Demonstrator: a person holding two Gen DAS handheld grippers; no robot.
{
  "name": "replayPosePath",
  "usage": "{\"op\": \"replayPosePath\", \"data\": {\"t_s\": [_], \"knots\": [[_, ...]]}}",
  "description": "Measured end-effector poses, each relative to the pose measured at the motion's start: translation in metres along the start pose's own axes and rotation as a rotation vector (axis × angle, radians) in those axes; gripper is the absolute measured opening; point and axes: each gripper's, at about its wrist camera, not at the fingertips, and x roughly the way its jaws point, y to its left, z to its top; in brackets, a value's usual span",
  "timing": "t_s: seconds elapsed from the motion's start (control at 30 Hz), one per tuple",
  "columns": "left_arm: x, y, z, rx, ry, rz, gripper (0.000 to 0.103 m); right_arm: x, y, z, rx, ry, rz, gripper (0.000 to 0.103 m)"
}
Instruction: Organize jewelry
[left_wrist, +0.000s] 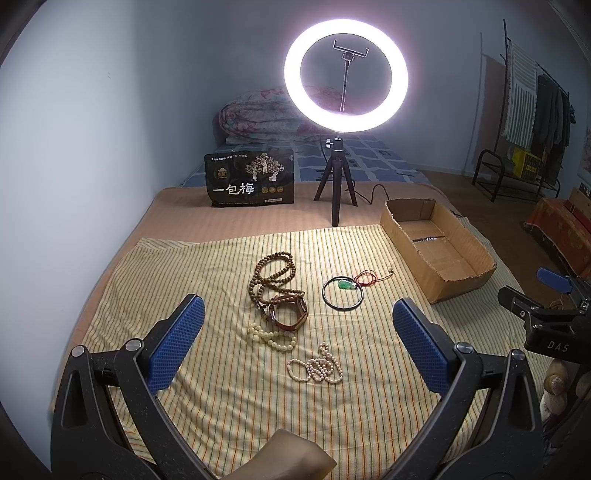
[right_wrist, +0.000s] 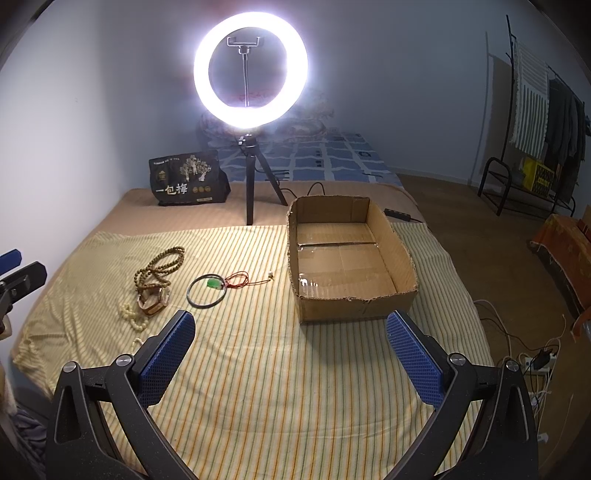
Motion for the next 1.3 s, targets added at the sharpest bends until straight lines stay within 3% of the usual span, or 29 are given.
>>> {"op": "replayPosePath", "data": {"t_s": [0.5,0.8,1.2,1.3], "knots": [[0.010,0.008,-0.006,-0.014,0.032,0.012,0.103,0.010,0.005,-0.003,0.001,0.036,0.005,0.103],[0.027,0.034,0.003,-0.055,0.064,0.064,0.103,0.021,0.013,-0.002,-0.035,0.050,0.008,0.103],[0.069,0.087,0.012,-0.140,0.182,0.058,0.103,0.062,0.067,-0.009,-0.184,0.152,0.166,0.103],[0.082,0.095,0.006,-0.175,0.226,0.036,0.093,0.074,0.080,-0.012,-0.209,0.193,0.203,0.103]]}}
